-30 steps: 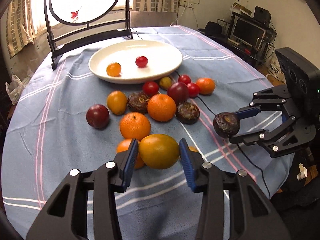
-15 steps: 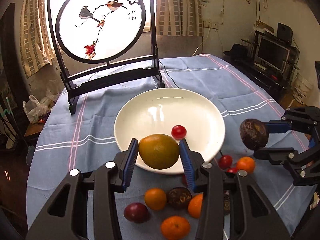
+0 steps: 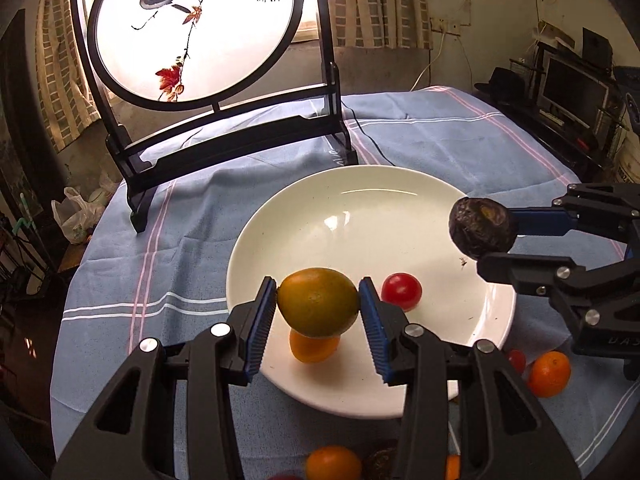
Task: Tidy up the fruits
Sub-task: 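Lower both held fruits into the plate and open both grippers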
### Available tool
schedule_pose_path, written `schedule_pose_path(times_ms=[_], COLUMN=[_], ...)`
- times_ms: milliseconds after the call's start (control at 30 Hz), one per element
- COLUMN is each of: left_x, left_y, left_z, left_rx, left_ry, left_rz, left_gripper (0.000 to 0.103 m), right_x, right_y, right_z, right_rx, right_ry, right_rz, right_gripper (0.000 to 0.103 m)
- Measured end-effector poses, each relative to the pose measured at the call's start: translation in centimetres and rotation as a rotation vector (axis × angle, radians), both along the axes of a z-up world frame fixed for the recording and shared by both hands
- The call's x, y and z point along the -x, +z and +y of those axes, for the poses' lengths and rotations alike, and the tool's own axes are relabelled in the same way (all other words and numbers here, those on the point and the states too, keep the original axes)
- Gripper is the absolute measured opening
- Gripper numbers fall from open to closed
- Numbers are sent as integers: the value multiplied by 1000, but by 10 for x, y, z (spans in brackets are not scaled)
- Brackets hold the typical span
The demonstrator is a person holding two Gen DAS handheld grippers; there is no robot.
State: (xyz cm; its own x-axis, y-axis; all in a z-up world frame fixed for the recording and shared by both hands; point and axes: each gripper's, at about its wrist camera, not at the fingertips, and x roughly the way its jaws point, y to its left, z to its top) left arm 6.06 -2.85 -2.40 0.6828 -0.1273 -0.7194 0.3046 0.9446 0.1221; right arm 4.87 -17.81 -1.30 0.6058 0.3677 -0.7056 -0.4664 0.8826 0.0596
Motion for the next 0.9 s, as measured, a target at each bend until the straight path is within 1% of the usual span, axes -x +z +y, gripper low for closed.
schedule_pose_path(times_ms=[233,467,500,533,567,600,667,767,833,900], left_x=[-16,-25,-26,-27,-27,-27,-24,-15,-3,11], left_y=[-13,-20,-20,-21,-20,-18,-14,-8,-1,6], left_z=[-2,-3,-3,-4,-4,-4,-2,3,9,17], left_rx=[-26,-45,-48,-53,-55,-54,-36,-30,-17,-5], left_ry=[13,31,35,39,44,47,43,38,31,25], left_rz=[29,46,42,36,25,16,15,1,-14,-32], left_gripper=[42,43,47,52,60,62,62,65,66,71], right_x=[-15,-24,-26,-27,-28,-27,-24,-13,3,26], right_y=[-14,-19,-20,-20,-21,-20,-16,-9,-5,0], right_z=[7,9,9,8,7,5,-1,-10,-10,-7], right_rx=[13,23,25,27,23,11,-8,-49,-52,-37], right_ry=[-8,-16,-21,-29,-31,-38,-59,-59,-32,4], right_rz=[32,44,44,43,44,34,17,23,21,2], right_gripper=[40,41,41,45,55,57,59,59,60,62])
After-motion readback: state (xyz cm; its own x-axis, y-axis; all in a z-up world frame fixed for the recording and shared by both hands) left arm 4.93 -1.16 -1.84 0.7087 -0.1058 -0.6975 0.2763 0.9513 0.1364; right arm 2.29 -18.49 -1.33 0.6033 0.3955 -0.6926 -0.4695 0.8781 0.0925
